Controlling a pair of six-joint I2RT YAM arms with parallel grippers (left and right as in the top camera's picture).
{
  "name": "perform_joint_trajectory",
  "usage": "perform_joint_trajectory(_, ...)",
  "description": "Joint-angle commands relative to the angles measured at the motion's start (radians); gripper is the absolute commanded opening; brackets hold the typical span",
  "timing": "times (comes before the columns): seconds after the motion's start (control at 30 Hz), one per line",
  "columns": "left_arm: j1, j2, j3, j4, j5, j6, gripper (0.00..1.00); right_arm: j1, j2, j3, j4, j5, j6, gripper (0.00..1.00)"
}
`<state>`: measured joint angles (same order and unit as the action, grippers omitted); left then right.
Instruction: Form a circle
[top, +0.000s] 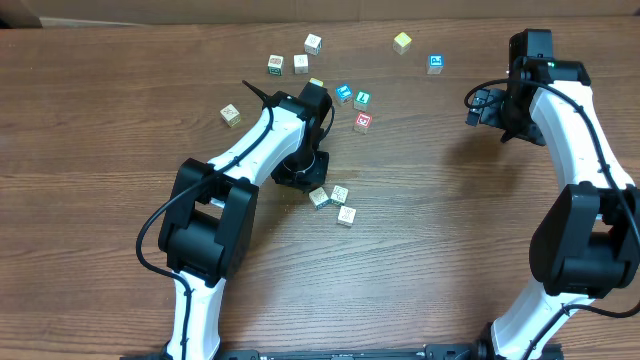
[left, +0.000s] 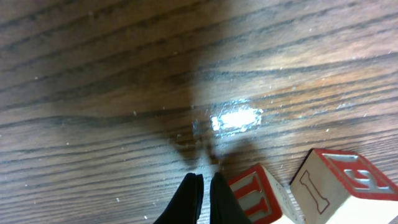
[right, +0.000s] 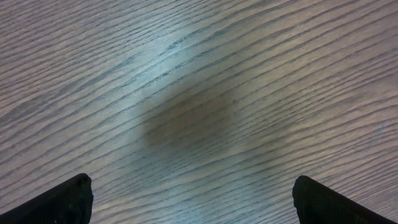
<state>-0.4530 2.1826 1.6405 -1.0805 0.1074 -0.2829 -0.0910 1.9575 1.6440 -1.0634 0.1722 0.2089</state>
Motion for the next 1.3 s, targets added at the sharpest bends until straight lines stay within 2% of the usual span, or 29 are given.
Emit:
perform_joint_trajectory(0.0,-0.006,0.014,-0.002,0.004,-0.002,-0.027,0.04,-0.001,-0.011,0.024,0.003,0.007,0.005,1.0)
perform_joint_trajectory(0.27,-0.006,0.014,-0.002,0.004,0.043,-0.07,0.04,-0.001,-0.011,0.024,0.003,0.007,0.005,1.0)
perform_joint_trajectory(1.27,-0.006,0.014,-0.002,-0.037,0.051,-0.1,0.04,-0.001,-0.011,0.024,0.003,0.007,0.005,1.0)
